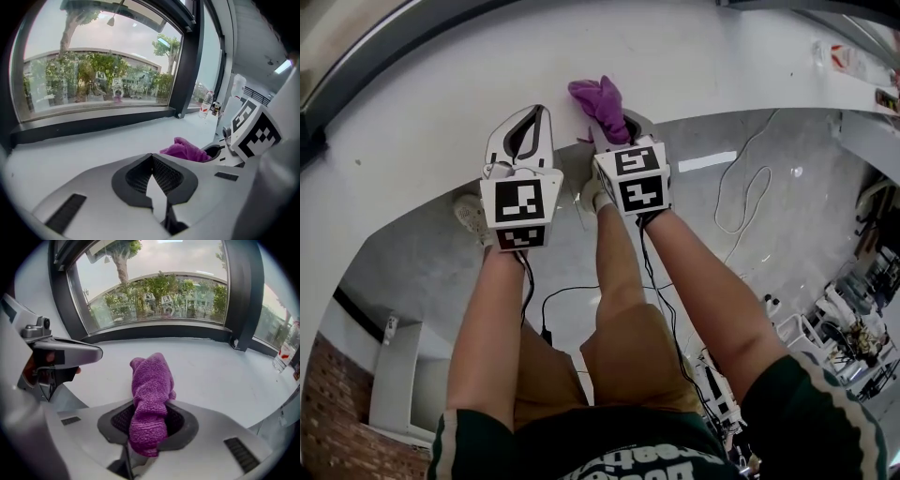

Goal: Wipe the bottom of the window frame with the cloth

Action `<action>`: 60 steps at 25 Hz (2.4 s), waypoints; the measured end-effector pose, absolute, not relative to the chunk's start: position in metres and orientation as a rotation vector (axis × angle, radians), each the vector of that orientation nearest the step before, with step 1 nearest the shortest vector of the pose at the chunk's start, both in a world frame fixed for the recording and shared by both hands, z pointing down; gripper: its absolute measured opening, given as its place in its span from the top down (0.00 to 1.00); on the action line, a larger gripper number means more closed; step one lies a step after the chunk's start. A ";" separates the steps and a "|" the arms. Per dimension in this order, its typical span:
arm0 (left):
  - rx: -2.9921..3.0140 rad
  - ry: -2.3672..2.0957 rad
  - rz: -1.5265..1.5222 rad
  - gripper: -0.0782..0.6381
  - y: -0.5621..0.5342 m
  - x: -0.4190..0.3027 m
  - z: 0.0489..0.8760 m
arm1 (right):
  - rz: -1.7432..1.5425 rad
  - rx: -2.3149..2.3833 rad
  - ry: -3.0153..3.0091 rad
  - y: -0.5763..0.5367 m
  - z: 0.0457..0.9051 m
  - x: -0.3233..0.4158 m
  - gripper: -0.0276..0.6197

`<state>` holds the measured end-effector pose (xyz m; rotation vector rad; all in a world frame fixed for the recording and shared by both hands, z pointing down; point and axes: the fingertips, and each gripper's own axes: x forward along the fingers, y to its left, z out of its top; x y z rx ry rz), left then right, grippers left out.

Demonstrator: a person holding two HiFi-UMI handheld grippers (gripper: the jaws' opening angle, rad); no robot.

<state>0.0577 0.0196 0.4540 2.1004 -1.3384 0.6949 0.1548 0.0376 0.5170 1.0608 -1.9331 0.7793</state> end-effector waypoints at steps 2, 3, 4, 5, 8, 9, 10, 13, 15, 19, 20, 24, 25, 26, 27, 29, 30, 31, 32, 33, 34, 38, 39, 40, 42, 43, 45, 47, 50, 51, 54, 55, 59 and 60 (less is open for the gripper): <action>2.099 -1.346 0.701 0.88 0.024 0.046 0.453 | 0.776 1.049 -1.936 0.042 0.517 0.142 0.78; 2.100 -1.350 0.705 0.88 0.026 0.040 0.453 | 0.772 1.044 -1.939 0.043 0.517 0.135 0.78; 2.100 -1.356 0.707 0.88 0.027 0.033 0.452 | 0.768 1.036 -1.943 0.044 0.517 0.127 0.78; 2.095 -1.365 0.704 0.88 0.028 0.025 0.451 | 0.769 1.021 -1.945 0.046 0.518 0.119 0.78; 2.060 -1.406 0.681 0.88 0.031 0.001 0.448 | 0.763 0.966 -1.948 0.053 0.519 0.095 0.78; 2.049 -1.418 0.675 0.88 0.033 -0.005 0.448 | 0.758 0.953 -1.948 0.054 0.520 0.089 0.78; 2.040 -1.427 0.669 0.88 0.035 -0.012 0.447 | 0.755 0.943 -1.947 0.055 0.520 0.083 0.78; 2.024 -1.440 0.665 0.88 0.042 -0.029 0.446 | 0.751 0.927 -1.943 0.059 0.520 0.066 0.78; 2.033 -1.446 0.688 0.88 0.048 -0.041 0.445 | 0.746 0.916 -1.943 0.062 0.521 0.053 0.78; 2.028 -1.461 0.690 0.88 0.061 -0.066 0.442 | 0.730 0.882 -1.951 0.068 0.520 0.026 0.78; 2.020 -1.468 0.685 0.88 0.064 -0.074 0.441 | 0.725 0.873 -1.953 0.070 0.520 0.019 0.78; 1.983 -1.503 0.667 0.88 0.074 -0.102 0.440 | 0.718 0.833 -1.962 0.078 0.519 -0.011 0.78; 1.974 -1.513 0.662 0.88 0.076 -0.110 0.440 | 0.715 0.820 -1.967 0.081 0.519 -0.019 0.78; 1.964 -1.522 0.658 0.88 0.078 -0.116 0.440 | 0.709 0.807 -1.971 0.083 0.519 -0.028 0.78; 1.956 -1.530 0.653 0.88 0.081 -0.123 0.439 | 0.702 0.793 -1.976 0.086 0.519 -0.036 0.78; 1.941 -1.547 0.646 0.88 0.086 -0.135 0.439 | 0.687 0.771 -1.986 0.090 0.519 -0.051 0.78; 1.934 -1.554 0.645 0.88 0.089 -0.141 0.439 | 0.680 0.762 -1.990 0.092 0.519 -0.058 0.78; 1.927 -1.561 0.644 0.88 0.092 -0.148 0.440 | 0.674 0.754 -1.994 0.094 0.519 -0.064 0.78; 1.918 -1.569 0.642 0.88 0.095 -0.155 0.440 | 0.669 0.747 -1.997 0.095 0.519 -0.071 0.78; 1.908 -1.577 0.637 0.88 0.097 -0.162 0.441 | 0.664 0.742 -2.000 0.096 0.519 -0.078 0.78; 1.898 -1.585 0.629 0.88 0.100 -0.169 0.441 | 0.661 0.738 -2.003 0.098 0.519 -0.085 0.78; 1.870 -1.619 0.610 0.88 0.110 -0.199 0.440 | 0.649 0.714 -2.016 0.107 0.520 -0.116 0.78; 1.862 -1.629 0.609 0.88 0.113 -0.207 0.440 | 0.646 0.704 -2.019 0.111 0.520 -0.125 0.78; 1.853 -1.638 0.609 0.88 0.116 -0.216 0.440 | 0.647 0.693 -2.023 0.114 0.520 -0.134 0.78; 1.832 -1.657 0.606 0.88 0.123 -0.232 0.440 | 0.648 0.666 -2.031 0.122 0.521 -0.151 0.78; 1.821 -1.668 0.604 0.88 0.126 -0.240 0.440 | 0.647 0.651 -2.037 0.125 0.520 -0.161 0.78; 1.799 -1.687 0.601 0.88 0.132 -0.254 0.440 | 0.644 0.624 -2.048 0.129 0.520 -0.179 0.78; 1.776 -1.702 0.603 0.88 0.139 -0.269 0.442 | 0.648 0.604 -2.059 0.134 0.520 -0.197 0.78; 1.740 -1.729 0.600 0.88 0.149 -0.289 0.442 | 0.651 0.563 -2.083 0.142 0.519 -0.224 0.78; 1.729 -1.738 0.599 0.88 0.151 -0.295 0.442 | 0.648 0.544 -2.091 0.145 0.519 -0.232 0.78; 1.696 -1.762 0.593 0.88 0.157 -0.311 0.442 | 0.646 0.504 -2.101 0.151 0.518 -0.252 0.78; 1.685 -1.770 0.589 0.88 0.159 -0.316 0.442 | 0.653 0.498 -2.103 0.152 0.518 -0.258 0.78; 1.643 -1.802 0.571 0.88 0.167 -0.338 0.442 | 0.675 0.444 -2.111 0.162 0.518 -0.284 0.78; 1.632 -1.808 0.571 0.88 0.170 -0.343 0.442 | 0.673 0.420 -2.115 0.166 0.518 -0.292 0.78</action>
